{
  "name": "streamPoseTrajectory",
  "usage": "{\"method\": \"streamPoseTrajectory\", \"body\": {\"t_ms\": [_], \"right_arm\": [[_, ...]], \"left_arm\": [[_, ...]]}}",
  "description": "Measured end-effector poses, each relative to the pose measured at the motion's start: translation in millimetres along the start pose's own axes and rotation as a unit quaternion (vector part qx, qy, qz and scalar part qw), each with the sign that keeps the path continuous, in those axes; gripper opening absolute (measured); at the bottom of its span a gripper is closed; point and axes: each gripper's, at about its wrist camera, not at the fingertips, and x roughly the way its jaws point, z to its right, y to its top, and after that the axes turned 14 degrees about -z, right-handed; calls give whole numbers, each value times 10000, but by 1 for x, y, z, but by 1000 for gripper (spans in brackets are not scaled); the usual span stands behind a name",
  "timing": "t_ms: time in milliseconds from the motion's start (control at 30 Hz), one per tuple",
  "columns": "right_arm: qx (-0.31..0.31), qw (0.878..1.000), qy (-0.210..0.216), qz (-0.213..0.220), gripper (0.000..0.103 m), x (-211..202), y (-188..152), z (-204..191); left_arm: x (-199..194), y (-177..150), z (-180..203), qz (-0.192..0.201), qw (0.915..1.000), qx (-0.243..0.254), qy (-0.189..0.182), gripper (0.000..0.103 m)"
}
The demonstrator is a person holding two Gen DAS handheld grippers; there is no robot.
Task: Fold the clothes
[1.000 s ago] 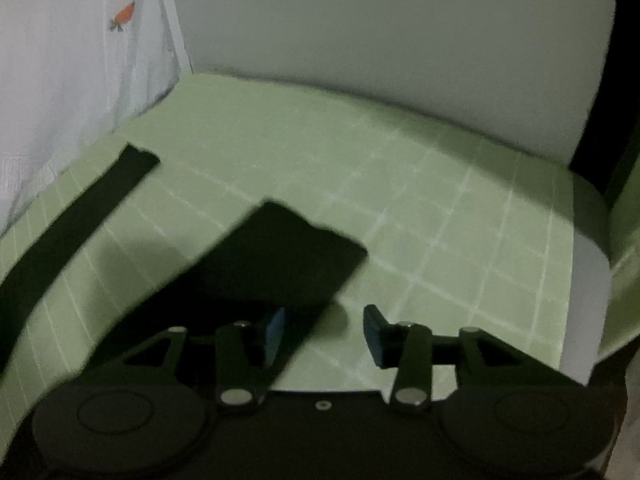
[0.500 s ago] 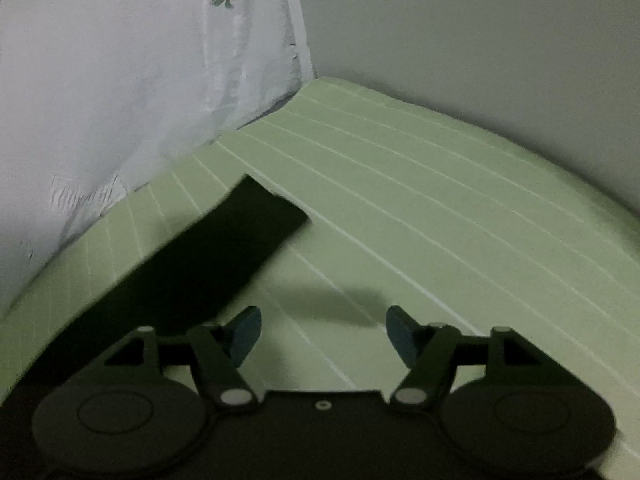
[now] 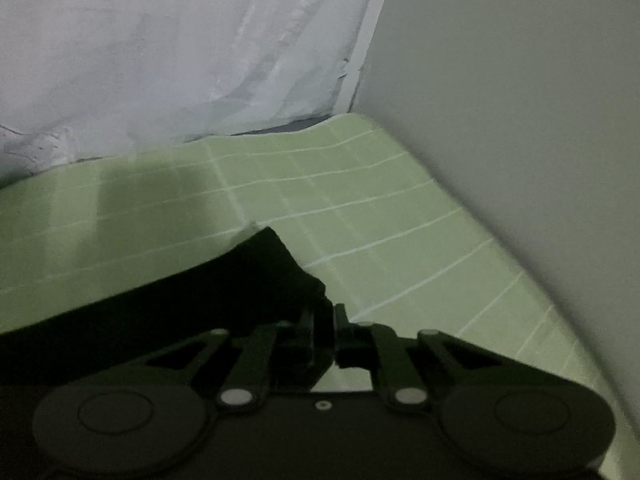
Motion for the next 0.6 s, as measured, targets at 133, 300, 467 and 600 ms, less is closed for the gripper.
{"method": "streamPoseTrajectory", "body": {"t_ms": [133, 300, 467, 600], "right_arm": [[10, 9999, 107, -89, 31, -2, 6, 5], [397, 9978, 530, 79, 63, -42, -11, 20], [918, 9785, 1845, -17, 91, -92, -75, 47], [1379, 9551, 2600, -330, 101, -117, -144, 67]], "left_arm": [[2, 0, -8, -46, 9997, -147, -170, 90], [-9, -15, -8, 13, 9999, -107, -106, 89], [-26, -49, -11, 22, 9981, -187, -587, 89], [-40, -85, -5, 85, 9961, 39, -876, 89]]}}
